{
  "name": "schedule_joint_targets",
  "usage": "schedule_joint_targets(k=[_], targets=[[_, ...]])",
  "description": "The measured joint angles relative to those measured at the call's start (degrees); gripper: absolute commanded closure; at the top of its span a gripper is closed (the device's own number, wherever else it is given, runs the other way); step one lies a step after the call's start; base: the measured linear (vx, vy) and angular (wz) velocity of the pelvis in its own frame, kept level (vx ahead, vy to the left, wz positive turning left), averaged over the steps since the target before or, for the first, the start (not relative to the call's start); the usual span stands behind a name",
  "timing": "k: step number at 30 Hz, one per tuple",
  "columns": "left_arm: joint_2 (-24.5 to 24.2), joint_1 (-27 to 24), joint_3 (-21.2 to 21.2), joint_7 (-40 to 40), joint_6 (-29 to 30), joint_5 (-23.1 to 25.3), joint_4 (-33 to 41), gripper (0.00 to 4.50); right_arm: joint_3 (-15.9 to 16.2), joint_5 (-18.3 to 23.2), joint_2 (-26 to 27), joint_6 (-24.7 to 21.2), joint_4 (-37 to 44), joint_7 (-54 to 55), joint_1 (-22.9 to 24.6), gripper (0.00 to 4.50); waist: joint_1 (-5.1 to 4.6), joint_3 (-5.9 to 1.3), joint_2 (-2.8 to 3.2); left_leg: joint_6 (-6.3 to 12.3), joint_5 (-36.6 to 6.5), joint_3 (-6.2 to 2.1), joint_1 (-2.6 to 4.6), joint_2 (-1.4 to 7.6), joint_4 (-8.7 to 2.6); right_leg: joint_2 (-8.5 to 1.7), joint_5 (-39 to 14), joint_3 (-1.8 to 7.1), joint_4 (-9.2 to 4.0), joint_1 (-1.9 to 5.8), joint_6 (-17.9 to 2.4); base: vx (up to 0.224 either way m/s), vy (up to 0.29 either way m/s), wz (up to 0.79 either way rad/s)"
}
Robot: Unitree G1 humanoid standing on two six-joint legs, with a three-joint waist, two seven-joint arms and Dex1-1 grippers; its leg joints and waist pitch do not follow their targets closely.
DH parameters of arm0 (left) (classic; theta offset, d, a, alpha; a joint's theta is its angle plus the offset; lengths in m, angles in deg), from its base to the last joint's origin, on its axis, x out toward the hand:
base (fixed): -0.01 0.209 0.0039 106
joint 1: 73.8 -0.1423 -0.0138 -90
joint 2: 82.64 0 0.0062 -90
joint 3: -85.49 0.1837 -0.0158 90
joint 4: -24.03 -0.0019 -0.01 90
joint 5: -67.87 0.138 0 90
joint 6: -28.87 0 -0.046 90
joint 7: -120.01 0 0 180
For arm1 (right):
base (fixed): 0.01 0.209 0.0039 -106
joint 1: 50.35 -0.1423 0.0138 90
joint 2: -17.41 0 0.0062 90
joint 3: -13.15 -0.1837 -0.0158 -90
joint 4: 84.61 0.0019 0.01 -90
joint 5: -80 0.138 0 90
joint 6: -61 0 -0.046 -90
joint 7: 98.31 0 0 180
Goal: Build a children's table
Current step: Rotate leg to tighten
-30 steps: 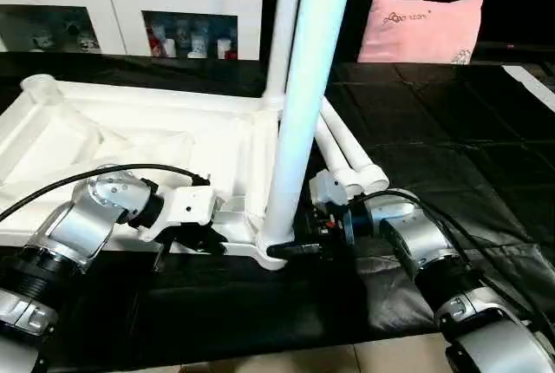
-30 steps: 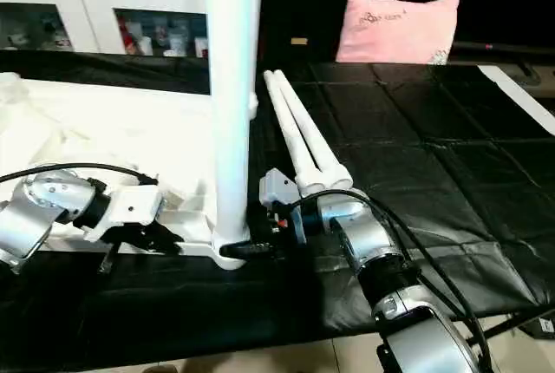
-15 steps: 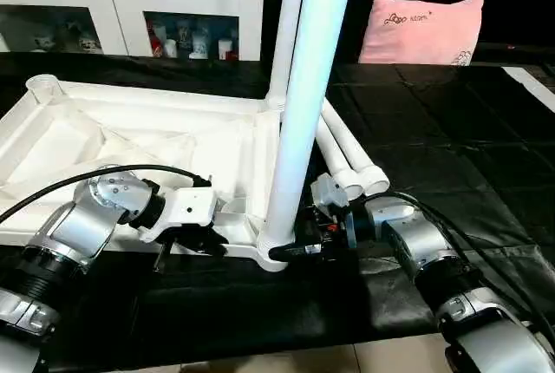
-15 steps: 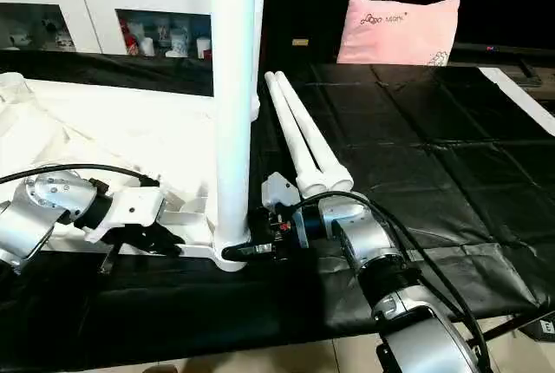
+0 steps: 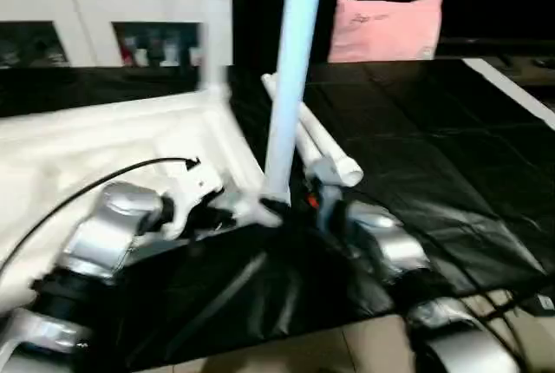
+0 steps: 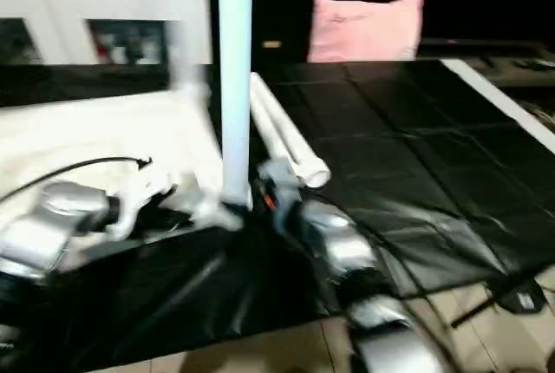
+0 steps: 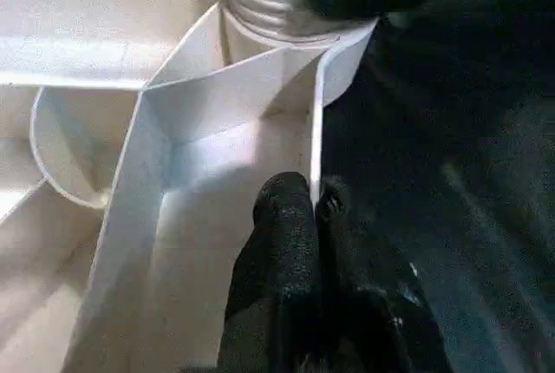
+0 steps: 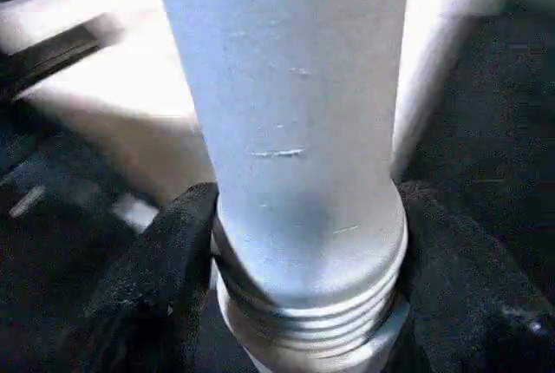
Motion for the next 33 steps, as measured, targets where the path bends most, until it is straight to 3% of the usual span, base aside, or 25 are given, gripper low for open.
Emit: schedule_joint_targets(k=[6, 8, 11, 12, 14, 21, 26, 33], targets=[[4.13, -0.10, -1.45, -7.41, 4.00, 1.02, 2.00, 4.50, -0.64, -2.08, 2.53, -0.11, -3.19, 9.59, -3.70, 1.74, 0.05, -0.08, -0.16, 0.00, 0.00, -0.08, -0.36, -0.01, 0.03, 0.02, 0.08, -0.03, 0.00, -0.11, -0.02, 0.000, 0.000, 0.00], [4.53, -0.18, -1.37, -8.30, 5.06, 1.27, 2.96, 4.50, -0.85, -2.30, 2.52, -0.13, -3.04, 9.65, -3.76, 1.05, 0.11, -0.10, -0.19, 0.01, 0.00, -0.06, -0.39, -0.01, 0.02, 0.01, 0.13, -0.02, -0.01, -0.12, -0.13, 0.031, 0.005, 0.00], [5.40, -0.17, -1.24, -9.76, 6.17, 1.62, 3.76, 4.50, -1.13, -2.63, 2.59, -0.13, -3.04, 9.69, -3.88, 1.00, 0.17, -0.12, -0.22, 0.07, -0.05, -0.02, -0.43, -0.01, -0.04, 0.01, 0.09, -0.01, -0.11, -0.12, -0.14, 0.000, 0.000, 0.00], [5.41, -0.17, -1.19, -9.85, 6.18, 1.63, 3.80, 4.50, -1.21, -2.70, 2.59, -0.06, -3.06, 9.68, -3.88, 0.69, 0.21, -0.12, -0.22, 0.07, -0.05, -0.01, -0.43, -0.02, -0.05, 0.01, 0.09, -0.01, -0.13, -0.12, -0.14, 0.000, 0.000, 0.00], [5.40, -0.14, -1.05, -9.97, 6.02, 1.80, 3.79, 4.50, -1.15, -2.80, 2.58, 0.51, -3.16, 9.51, -3.81, 0.59, 0.26, -0.11, -0.21, 0.07, -0.05, -0.01, -0.42, -0.01, -0.05, 0.01, 0.09, -0.01, -0.13, -0.12, -0.14, 0.000, 0.000, 0.00], [2.04, -0.07, 1.86, -7.00, -0.43, 2.21, 3.01, 4.50, -0.29, -2.43, -1.13, 3.09, 0.84, 2.05, 0.18, 0.07, 1.13, 0.02, -0.02, 0.07, -0.05, -0.01, -0.48, -0.01, -0.20, 0.01, 0.09, -0.03, -0.30, -0.15, -0.13, 0.000, 0.000, 0.00], [-1.89, -0.07, 2.41, -2.31, -5.54, 1.54, 1.53, 4.50, 2.28, -3.51, -6.26, 6.23, 2.17, -5.39, 2.79, 0.07, 1.27, 0.08, 0.07, 0.07, -0.05, 0.00, -0.54, 0.00, -0.28, 0.03, 0.10, -0.06, -0.40, -0.18, -0.15, 0.000, 0.000, 0.00], [-8.10, 0.00, 3.79, 7.63, -15.54, 0.05, -1.60, 4.50, 1.53, -0.04, -13.65, 6.33, 5.78, -19.78, 3.12, 0.07, 1.79, 0.10, -0.10, 0.08, -0.05, 0.03, -0.51, 0.01, -0.27, 0.03, 0.11, -0.07, -0.44, -0.15, -0.17, 0.000, 0.000, 0.00]])
